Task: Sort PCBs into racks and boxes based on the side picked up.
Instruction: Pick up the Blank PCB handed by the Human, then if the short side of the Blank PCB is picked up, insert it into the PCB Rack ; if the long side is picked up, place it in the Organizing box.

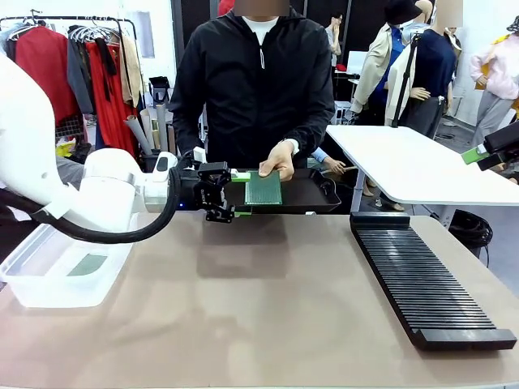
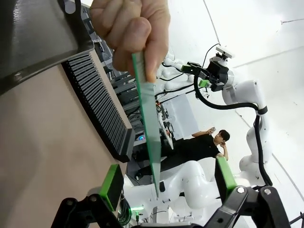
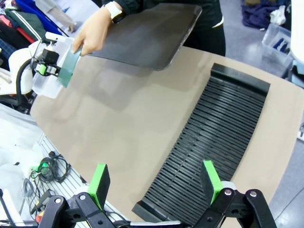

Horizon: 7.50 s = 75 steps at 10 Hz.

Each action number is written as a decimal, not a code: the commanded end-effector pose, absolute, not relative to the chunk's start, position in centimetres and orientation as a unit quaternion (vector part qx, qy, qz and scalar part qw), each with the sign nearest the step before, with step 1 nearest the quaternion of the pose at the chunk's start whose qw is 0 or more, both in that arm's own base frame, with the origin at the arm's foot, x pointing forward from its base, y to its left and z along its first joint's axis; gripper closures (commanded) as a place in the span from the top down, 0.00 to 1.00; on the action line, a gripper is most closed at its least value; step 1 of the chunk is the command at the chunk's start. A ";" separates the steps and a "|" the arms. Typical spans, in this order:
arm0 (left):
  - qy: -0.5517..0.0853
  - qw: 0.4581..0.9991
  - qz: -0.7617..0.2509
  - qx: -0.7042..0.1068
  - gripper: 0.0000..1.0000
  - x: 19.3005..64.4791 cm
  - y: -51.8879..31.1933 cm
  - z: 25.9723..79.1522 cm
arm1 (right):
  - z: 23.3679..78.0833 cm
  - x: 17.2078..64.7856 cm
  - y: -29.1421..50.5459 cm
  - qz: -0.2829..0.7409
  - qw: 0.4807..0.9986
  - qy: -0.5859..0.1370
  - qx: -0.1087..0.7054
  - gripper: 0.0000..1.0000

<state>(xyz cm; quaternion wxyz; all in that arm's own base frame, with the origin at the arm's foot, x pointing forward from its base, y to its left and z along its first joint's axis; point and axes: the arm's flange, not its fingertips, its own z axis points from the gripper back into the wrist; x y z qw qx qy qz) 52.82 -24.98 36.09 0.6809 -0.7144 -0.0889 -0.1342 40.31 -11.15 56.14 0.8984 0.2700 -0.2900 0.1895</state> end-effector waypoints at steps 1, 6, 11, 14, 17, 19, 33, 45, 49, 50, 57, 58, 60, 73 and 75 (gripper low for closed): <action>-0.104 0.678 -0.142 -0.714 1.00 54.0 -26.3 35.6 | 56.2 40.3 -11.1 0.190 0.897 -0.292 0.271 1.00; -0.107 0.664 -0.170 -0.720 1.00 55.7 -28.4 35.9 | 56.2 40.3 -11.1 0.190 0.897 -0.292 0.271 1.00; -0.107 0.673 -0.168 -0.712 0.72 56.1 -28.7 35.7 | 56.2 40.3 -11.1 0.190 0.897 -0.292 0.271 1.00; -0.108 0.675 -0.163 -0.711 0.15 56.1 -28.8 35.6 | 56.2 40.3 -11.1 0.190 0.897 -0.292 0.271 1.00; -0.110 0.676 -0.159 -0.711 0.00 56.2 -28.6 35.7 | 56.2 40.3 -11.1 0.190 0.897 -0.292 0.271 1.00; -0.110 0.675 -0.158 -0.712 0.00 56.2 -28.6 35.7 | 56.2 40.3 -11.1 0.190 0.897 -0.292 0.271 1.00; -0.102 0.677 -0.158 -0.712 0.00 55.9 -28.2 35.5 | 56.2 40.3 -11.1 0.190 0.897 -0.292 0.271 1.00; -0.073 0.698 -0.162 -0.694 0.00 56.7 -24.2 38.8 | 56.2 40.3 -11.1 0.190 0.897 -0.292 0.271 1.00; -0.095 0.767 -0.148 -0.617 0.00 57.6 -16.1 43.9 | 56.2 40.3 -11.1 0.190 0.897 -0.292 0.271 1.00; -0.071 0.803 -0.155 -0.571 0.00 57.8 -13.6 45.1 | 56.2 40.3 -11.1 0.190 0.897 -0.292 0.271 1.00; 0.016 0.940 -0.132 -0.313 0.00 55.9 -2.4 54.0 | 56.2 40.3 -11.1 0.190 0.897 -0.292 0.271 1.00; 0.056 0.963 -0.105 -0.244 0.00 55.1 -1.9 54.4 | 56.2 40.3 -11.1 0.190 0.897 -0.292 0.271 1.00; 0.066 0.983 -0.069 -0.156 0.00 54.2 -1.7 54.1 | 56.2 40.3 -11.1 0.190 0.897 -0.292 0.271 1.00; -0.013 0.983 -0.087 -0.162 0.00 51.9 0.0 42.5 | 56.2 40.3 -11.1 0.190 0.897 -0.292 0.271 1.00; -0.004 0.984 -0.082 -0.156 0.00 52.1 0.2 41.2 | 56.2 40.3 -11.1 0.190 0.897 -0.292 0.271 1.00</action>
